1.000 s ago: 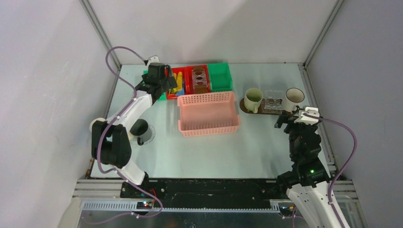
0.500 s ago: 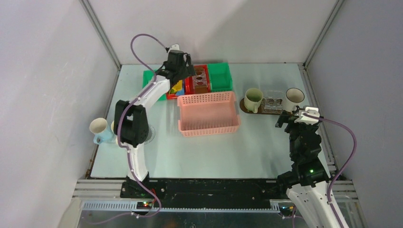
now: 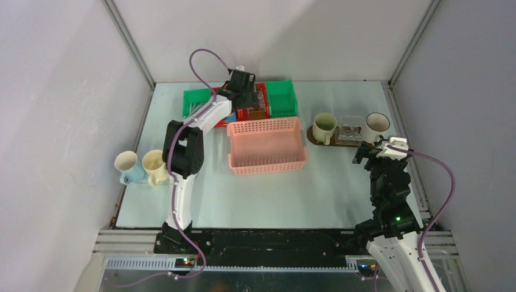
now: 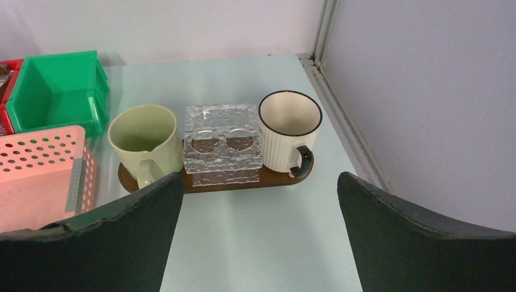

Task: Prepare toiletry sets of a toothbrush and toothpaste on the tray
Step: Pick up the toothpaste holder from the storage box, then place the toothpaste holder at the center of the board.

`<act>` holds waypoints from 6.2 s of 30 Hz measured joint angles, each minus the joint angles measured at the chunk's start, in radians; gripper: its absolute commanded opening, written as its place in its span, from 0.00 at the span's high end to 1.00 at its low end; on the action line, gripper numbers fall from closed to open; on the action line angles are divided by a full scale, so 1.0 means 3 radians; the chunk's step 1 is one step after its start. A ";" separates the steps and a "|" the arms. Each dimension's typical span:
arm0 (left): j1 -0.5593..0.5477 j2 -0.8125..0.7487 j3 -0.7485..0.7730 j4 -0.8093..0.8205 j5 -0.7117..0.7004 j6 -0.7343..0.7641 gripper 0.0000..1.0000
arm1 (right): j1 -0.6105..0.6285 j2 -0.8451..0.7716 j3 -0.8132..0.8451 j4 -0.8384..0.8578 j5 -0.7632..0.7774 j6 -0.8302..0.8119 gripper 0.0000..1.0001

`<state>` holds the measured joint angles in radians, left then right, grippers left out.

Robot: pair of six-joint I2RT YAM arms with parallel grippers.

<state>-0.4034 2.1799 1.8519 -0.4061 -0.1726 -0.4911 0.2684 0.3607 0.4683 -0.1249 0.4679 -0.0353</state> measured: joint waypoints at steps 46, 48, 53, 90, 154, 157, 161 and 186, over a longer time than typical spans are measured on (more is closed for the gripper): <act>0.0009 -0.0058 -0.0066 -0.0135 0.0029 -0.0076 0.40 | -0.0024 -0.0036 -0.0050 0.0053 -0.0003 -0.0009 0.01; 0.0009 0.0036 0.0003 -0.0156 0.0093 -0.0079 0.40 | -0.0024 -0.0036 -0.0051 0.0053 -0.0003 -0.0009 0.01; 0.0009 0.0102 0.0104 -0.0234 0.0146 -0.0078 0.52 | -0.0027 -0.0036 -0.0051 0.0055 -0.0003 -0.0009 0.01; 0.0120 -0.1236 -0.0908 0.0498 0.0116 -0.0210 1.00 | -0.0029 -0.0100 -0.0051 0.0104 -0.0031 -0.0009 0.00; 0.1633 -0.2308 -0.3374 0.0685 -0.1369 -0.2586 0.30 | 0.0188 -0.0161 -0.0102 0.0126 -0.0060 -0.0001 0.01; 0.1633 -0.2312 -0.3302 0.0576 -0.1358 -0.2578 0.33 | 0.0184 -0.0161 -0.0102 0.0126 -0.0060 -0.0001 0.01; 0.1633 -0.2351 -0.3162 0.0431 -0.1342 -0.2523 0.35 | 0.0182 -0.0161 -0.0103 0.0126 -0.0060 -0.0001 0.01; 0.1877 -0.1677 -0.2319 0.0292 -0.0708 -0.1475 0.37 | 0.0173 -0.0140 -0.0106 0.0126 -0.0061 -0.0001 0.01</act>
<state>0.1596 1.6768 1.1561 -0.3183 -0.3851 -0.9337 0.3202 0.3187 0.4366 -0.0872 0.4496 -0.0357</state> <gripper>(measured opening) 0.626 0.993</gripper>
